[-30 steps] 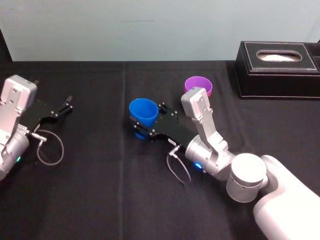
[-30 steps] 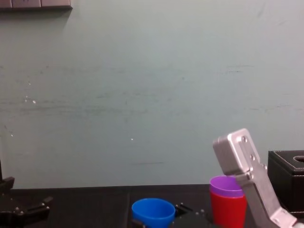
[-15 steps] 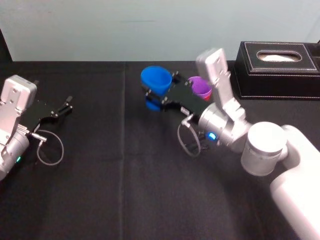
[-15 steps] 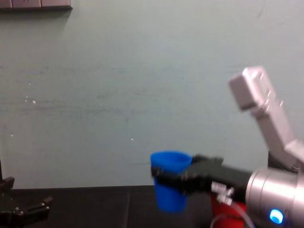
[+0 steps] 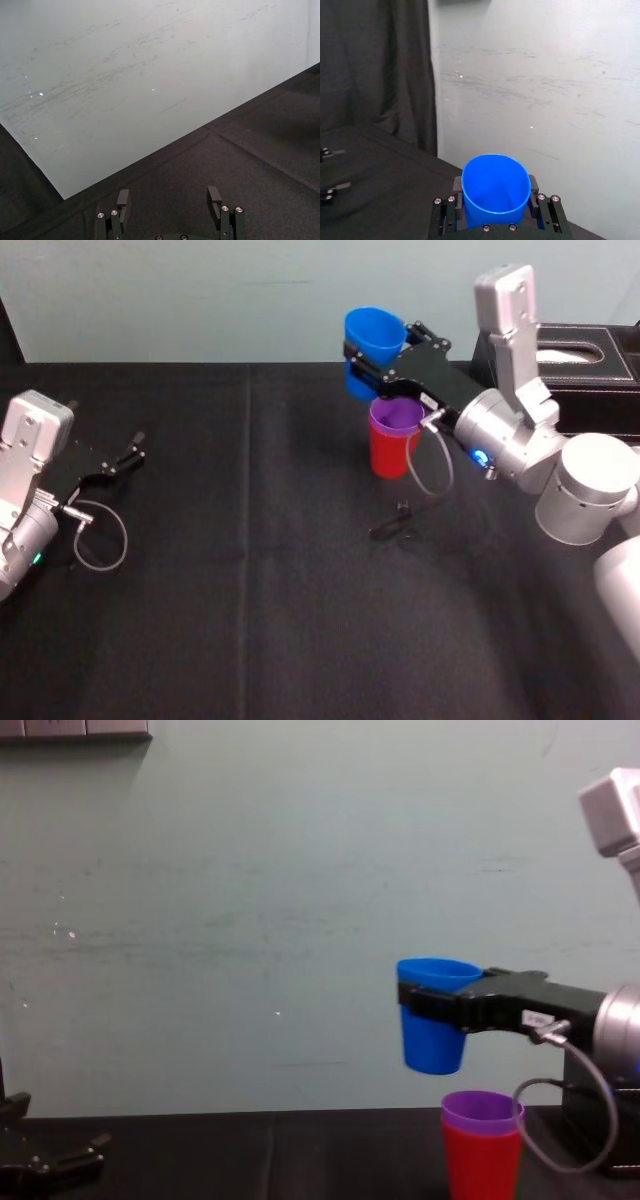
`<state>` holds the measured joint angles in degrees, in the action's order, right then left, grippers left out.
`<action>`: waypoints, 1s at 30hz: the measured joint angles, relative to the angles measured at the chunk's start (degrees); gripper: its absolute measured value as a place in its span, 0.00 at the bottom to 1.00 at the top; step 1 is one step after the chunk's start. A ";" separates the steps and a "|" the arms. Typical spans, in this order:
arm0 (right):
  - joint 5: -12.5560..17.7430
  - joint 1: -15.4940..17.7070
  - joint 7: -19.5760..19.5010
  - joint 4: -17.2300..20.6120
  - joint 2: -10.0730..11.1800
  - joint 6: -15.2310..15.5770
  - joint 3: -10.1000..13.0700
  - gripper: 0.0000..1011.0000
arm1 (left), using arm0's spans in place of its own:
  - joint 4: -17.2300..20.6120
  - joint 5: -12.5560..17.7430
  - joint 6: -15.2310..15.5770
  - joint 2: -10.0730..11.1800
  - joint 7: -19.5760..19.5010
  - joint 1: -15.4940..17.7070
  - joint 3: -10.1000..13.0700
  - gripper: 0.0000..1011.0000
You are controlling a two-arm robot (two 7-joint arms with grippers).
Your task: Stack the three plastic cups sequentially using one hand.
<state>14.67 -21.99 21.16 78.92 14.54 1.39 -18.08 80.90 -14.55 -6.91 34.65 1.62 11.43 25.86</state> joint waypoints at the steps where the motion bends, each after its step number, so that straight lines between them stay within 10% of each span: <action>1: 0.17 -0.04 -0.05 0.00 0.18 0.03 0.18 0.72 | 0.00 0.00 0.00 0.00 0.00 0.00 0.00 0.99; 30: 2.72 3.95 1.83 2.88 6.24 -1.74 2.03 0.72 | 0.00 0.00 0.00 0.00 0.00 0.00 0.00 0.99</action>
<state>17.39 -18.04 22.99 81.80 20.78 -0.34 -16.06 80.90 -14.55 -6.91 34.64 1.62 11.43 25.86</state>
